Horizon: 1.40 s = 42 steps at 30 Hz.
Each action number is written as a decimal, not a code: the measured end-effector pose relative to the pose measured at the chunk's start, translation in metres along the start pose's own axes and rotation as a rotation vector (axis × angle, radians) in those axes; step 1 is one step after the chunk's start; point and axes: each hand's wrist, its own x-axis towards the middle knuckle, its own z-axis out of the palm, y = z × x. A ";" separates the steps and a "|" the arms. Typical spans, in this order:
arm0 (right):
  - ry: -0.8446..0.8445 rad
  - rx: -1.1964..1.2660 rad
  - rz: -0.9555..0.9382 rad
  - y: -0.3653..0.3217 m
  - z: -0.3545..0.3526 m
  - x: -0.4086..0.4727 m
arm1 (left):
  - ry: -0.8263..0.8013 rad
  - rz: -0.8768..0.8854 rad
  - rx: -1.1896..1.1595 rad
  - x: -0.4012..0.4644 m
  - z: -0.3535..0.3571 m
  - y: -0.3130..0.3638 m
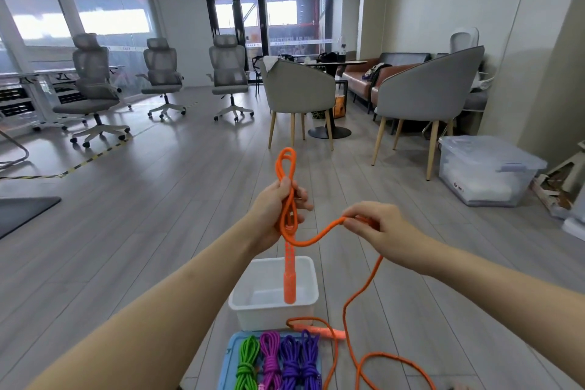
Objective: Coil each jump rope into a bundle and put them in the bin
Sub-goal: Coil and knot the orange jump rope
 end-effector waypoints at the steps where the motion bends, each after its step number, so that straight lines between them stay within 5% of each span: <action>1: 0.027 -0.040 -0.042 -0.002 0.000 0.001 | -0.021 -0.017 0.033 -0.003 0.002 -0.002; 16: 0.217 -0.403 -0.346 -0.021 0.002 0.012 | -0.341 -0.177 0.264 -0.016 0.018 -0.027; 26: 0.162 -0.429 -0.133 0.010 -0.014 0.003 | -0.660 -0.439 0.600 -0.023 -0.003 -0.015; 34: 0.300 0.076 0.360 0.017 -0.009 0.008 | -0.290 -0.190 0.157 -0.015 -0.003 -0.022; 42: 0.374 0.490 0.348 -0.020 0.033 0.015 | -0.111 -0.050 0.158 -0.010 0.021 -0.042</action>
